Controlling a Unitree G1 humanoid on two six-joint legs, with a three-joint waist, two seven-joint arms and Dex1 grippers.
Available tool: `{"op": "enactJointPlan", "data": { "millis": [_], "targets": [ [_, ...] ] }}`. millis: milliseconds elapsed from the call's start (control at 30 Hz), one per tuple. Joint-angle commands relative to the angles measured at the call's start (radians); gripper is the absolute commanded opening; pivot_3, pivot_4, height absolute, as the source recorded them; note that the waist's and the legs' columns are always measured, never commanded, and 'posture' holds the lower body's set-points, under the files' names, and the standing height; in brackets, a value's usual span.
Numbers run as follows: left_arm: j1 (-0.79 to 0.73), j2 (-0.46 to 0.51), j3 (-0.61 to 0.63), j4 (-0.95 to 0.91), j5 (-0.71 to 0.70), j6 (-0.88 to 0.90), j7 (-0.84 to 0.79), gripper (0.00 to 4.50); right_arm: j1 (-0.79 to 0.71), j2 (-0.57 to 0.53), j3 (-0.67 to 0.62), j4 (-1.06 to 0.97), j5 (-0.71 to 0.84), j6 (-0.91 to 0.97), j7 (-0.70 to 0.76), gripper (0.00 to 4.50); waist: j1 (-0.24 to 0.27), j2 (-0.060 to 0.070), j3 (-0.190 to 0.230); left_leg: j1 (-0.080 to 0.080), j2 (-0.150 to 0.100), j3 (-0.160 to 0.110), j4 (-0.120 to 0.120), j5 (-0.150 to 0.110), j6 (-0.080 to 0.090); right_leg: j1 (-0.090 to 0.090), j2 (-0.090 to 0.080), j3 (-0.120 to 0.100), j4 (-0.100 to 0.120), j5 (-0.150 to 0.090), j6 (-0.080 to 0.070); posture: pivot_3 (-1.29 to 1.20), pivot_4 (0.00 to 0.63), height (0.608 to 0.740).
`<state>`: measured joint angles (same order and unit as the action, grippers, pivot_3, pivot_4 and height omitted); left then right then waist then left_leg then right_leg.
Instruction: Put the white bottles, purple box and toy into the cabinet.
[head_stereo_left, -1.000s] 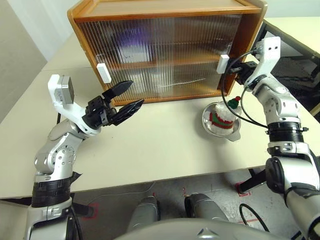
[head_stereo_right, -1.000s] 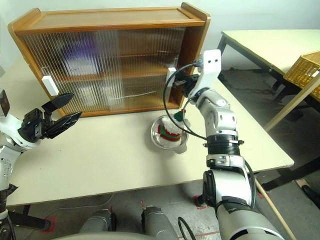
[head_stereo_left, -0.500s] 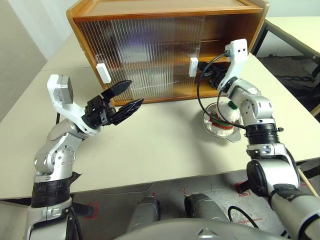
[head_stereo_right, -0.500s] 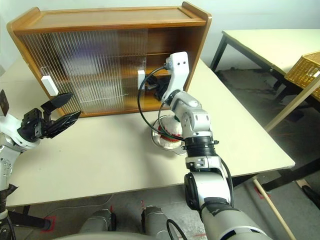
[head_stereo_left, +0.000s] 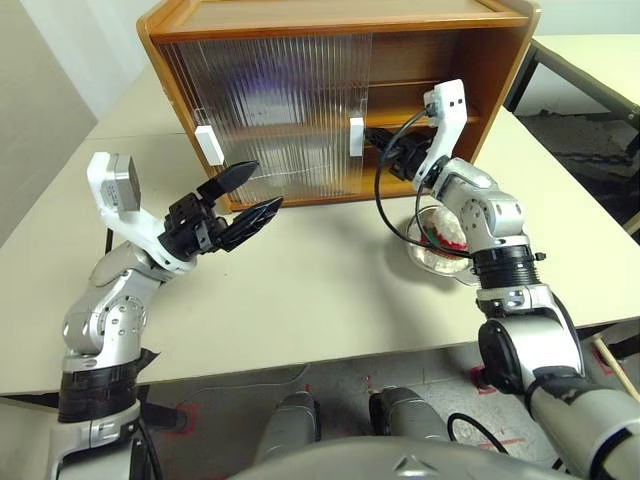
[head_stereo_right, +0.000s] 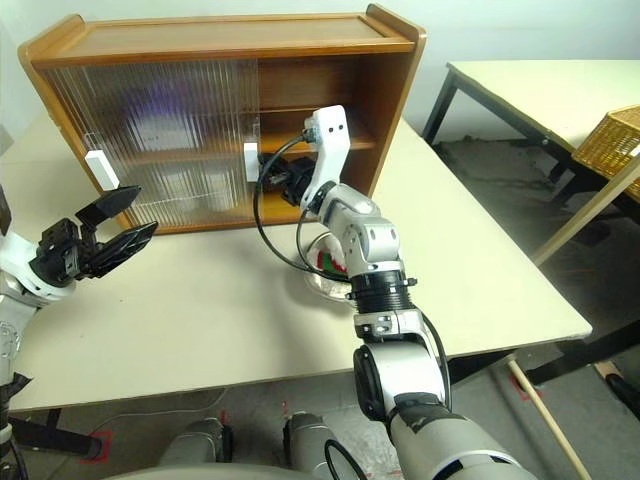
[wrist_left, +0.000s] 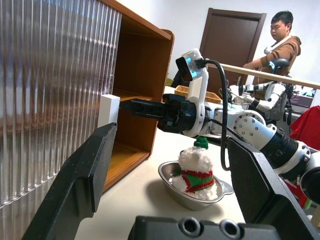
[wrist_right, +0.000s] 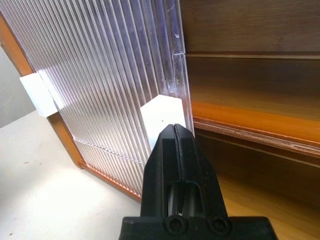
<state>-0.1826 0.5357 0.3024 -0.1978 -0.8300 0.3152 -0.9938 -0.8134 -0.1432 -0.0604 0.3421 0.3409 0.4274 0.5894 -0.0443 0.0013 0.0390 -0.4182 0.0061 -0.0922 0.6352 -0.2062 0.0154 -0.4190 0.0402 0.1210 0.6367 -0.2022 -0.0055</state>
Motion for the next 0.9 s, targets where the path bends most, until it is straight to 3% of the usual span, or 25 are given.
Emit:
{"op": "enactJointPlan", "data": {
  "millis": [33, 267, 300, 433, 700, 900],
  "targets": [
    [0.002, 0.003, 0.007, -0.018, 0.001, -0.009, 0.000, 4.50, -0.021, 0.004, 0.019, 0.011, 0.010, 0.009, 0.031, 0.04, 0.000, 0.000, 0.000, 0.000, 0.000, 0.000, 0.000, 0.000, 0.000, 0.000, 0.000, 0.000, 0.001, 0.000, 0.000, 0.00, 0.031, 0.740],
    [-0.032, -0.009, -0.013, 0.013, 0.008, -0.013, -0.008, 4.50, 0.015, -0.104, -0.043, -0.039, 0.015, -0.009, 0.037, 0.04, 0.006, 0.000, 0.000, 0.001, 0.000, 0.000, 0.001, 0.002, -0.001, -0.001, 0.000, 0.000, 0.005, -0.001, -0.001, -0.04, 0.035, 0.740],
    [-0.035, -0.012, -0.016, 0.017, 0.009, -0.014, -0.011, 4.50, 0.032, -0.128, -0.056, -0.056, 0.023, -0.017, 0.048, 0.20, 0.008, 0.000, 0.000, 0.000, 0.000, 0.000, 0.002, 0.002, -0.001, 0.000, 0.000, 0.000, 0.005, -0.001, -0.001, -0.05, 0.036, 0.740],
    [-0.047, -0.025, -0.031, 0.029, 0.013, -0.016, -0.021, 4.50, 0.120, -0.201, -0.104, -0.101, 0.046, -0.072, 0.089, 1.31, 0.010, -0.001, 0.000, 0.000, 0.000, 0.000, 0.006, 0.002, -0.001, 0.002, 0.000, 0.000, 0.005, -0.001, -0.001, -0.07, 0.042, 0.740],
    [-0.066, -0.027, -0.039, 0.063, 0.020, -0.018, -0.048, 4.50, 0.351, -0.282, -0.202, -0.336, 0.171, 0.012, 0.101, 4.34, 0.002, -0.001, 0.000, 0.001, 0.000, 0.001, 0.007, 0.002, -0.001, 0.004, 0.000, 0.000, 0.005, -0.005, 0.009, -0.10, 0.052, 0.740],
    [-0.080, -0.025, -0.040, 0.084, 0.022, -0.019, -0.061, 4.50, 0.494, -0.326, -0.235, -0.464, 0.252, 0.084, 0.104, 4.46, -0.009, -0.001, 0.000, 0.004, 0.000, 0.001, 0.007, 0.002, -0.001, 0.009, 0.001, 0.001, 0.004, -0.005, 0.013, -0.11, 0.054, 0.740]
  ]
}}
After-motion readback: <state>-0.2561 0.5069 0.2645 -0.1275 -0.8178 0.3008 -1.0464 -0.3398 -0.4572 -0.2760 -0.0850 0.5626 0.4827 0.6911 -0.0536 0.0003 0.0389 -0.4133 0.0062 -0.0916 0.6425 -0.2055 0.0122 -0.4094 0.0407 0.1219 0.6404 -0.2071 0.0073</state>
